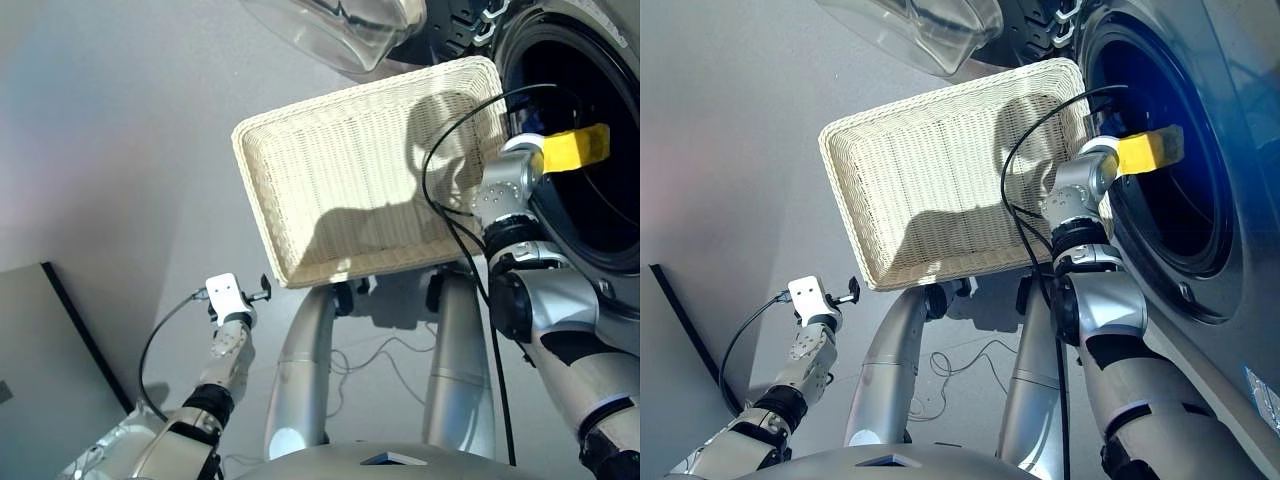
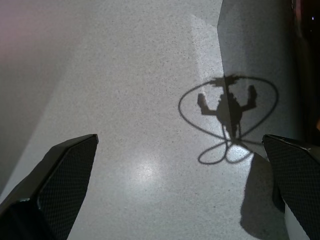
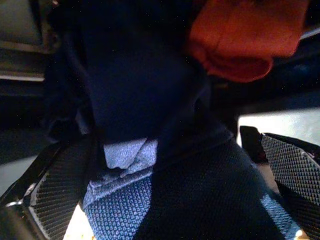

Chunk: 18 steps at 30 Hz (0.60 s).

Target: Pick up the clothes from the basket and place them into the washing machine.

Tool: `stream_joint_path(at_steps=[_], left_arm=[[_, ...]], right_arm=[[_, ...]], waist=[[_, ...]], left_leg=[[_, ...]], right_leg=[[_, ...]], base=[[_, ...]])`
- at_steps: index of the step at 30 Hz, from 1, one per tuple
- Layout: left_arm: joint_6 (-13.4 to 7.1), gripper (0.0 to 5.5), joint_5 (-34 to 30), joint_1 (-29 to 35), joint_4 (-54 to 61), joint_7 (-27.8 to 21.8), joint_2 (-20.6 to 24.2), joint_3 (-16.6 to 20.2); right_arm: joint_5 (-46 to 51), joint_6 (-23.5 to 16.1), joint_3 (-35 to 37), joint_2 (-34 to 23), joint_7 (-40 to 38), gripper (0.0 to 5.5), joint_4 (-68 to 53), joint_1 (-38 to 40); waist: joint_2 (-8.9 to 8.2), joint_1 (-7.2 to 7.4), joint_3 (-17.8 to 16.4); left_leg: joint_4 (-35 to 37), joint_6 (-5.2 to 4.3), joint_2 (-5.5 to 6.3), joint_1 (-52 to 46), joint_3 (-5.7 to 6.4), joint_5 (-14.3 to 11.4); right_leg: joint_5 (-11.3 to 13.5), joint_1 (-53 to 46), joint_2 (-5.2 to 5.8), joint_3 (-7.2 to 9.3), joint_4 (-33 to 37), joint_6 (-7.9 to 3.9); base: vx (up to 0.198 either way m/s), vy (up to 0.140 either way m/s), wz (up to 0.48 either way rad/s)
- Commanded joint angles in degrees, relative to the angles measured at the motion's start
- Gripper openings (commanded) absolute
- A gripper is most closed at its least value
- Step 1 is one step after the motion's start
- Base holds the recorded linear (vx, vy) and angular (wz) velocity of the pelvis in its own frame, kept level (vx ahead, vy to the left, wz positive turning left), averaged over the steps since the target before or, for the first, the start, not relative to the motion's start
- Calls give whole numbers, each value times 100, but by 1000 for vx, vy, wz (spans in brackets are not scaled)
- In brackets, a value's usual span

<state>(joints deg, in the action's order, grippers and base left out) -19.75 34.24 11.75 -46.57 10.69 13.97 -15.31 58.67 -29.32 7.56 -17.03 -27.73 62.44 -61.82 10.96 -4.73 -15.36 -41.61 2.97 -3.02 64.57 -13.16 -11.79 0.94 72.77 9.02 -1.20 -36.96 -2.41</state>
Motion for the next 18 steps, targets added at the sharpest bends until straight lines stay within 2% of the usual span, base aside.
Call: stream_joint_path(at_steps=[1,10,15,18], left_arm=[[-200,550,-33,-166,8,204,255,222],[-219,550,-25,-230,144,212,257,193],[-248,550,36,-296,243,125,310,178],[-295,550,72,-402,356,71,389,240]], right_arm=[[-432,-217,-106,-238,-275,0,-249,-163],[-564,-252,-154,-443,-424,0,-537,-327],[-605,-385,-243,-931,-492,0,-763,-829],[-737,-562,-442,-1493,-429,0,-1277,-1239]], waist=[[284,-77,-62],[336,-78,-54],[375,-123,-9],[377,-163,59]], left_leg=[[654,-228,-99,-7,471,347],[647,-225,-125,-18,441,320],[710,-245,-136,-65,441,334],[768,-257,-132,-96,447,361]], right_leg=[[-684,-180,-58,182,-359,159],[-706,-145,-83,139,-384,157],[-715,-146,-97,122,-376,139],[-707,-137,-96,122,-360,120]], base=[[0,0,0],[0,0,0],[0,0,0],[0,0,0]])
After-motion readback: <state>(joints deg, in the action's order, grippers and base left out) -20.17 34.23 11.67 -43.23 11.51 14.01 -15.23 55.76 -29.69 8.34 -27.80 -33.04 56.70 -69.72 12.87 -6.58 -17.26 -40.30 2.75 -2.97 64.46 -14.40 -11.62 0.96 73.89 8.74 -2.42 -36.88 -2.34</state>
